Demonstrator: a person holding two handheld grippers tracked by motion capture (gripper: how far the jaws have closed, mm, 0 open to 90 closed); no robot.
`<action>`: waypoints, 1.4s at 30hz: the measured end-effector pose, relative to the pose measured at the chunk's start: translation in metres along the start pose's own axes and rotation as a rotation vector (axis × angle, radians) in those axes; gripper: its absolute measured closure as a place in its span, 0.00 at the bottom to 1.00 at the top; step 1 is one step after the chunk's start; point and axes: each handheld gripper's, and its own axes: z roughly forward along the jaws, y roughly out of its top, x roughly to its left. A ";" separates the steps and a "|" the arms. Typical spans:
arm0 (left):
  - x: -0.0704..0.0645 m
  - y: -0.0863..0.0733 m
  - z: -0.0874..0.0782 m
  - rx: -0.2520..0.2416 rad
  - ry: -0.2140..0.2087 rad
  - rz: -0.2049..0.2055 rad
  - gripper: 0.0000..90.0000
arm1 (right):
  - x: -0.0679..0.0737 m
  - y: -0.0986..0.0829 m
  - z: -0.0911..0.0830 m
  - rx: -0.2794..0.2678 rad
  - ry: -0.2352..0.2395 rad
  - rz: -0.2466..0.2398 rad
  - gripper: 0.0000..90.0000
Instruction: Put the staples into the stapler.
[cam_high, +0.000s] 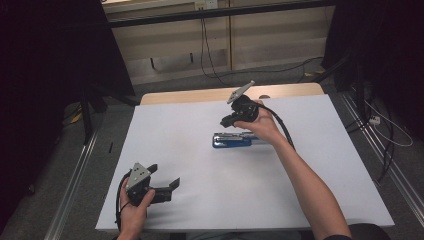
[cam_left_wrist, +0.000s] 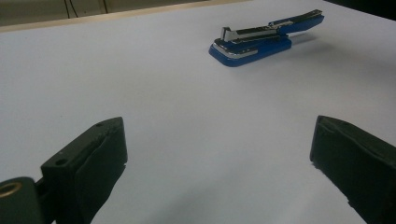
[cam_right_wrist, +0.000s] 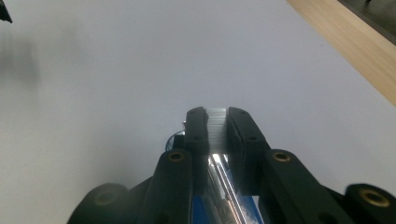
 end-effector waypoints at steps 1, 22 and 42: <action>0.000 0.000 0.000 -0.001 0.001 -0.001 0.04 | 0.001 0.000 0.002 0.003 0.003 -0.006 0.88; 0.001 -0.001 0.001 0.007 0.002 0.001 0.04 | 0.001 0.003 0.019 0.059 0.030 -0.057 0.88; 0.001 -0.001 0.002 0.013 -0.004 0.004 0.04 | -0.005 -0.001 0.028 0.086 0.076 -0.131 0.88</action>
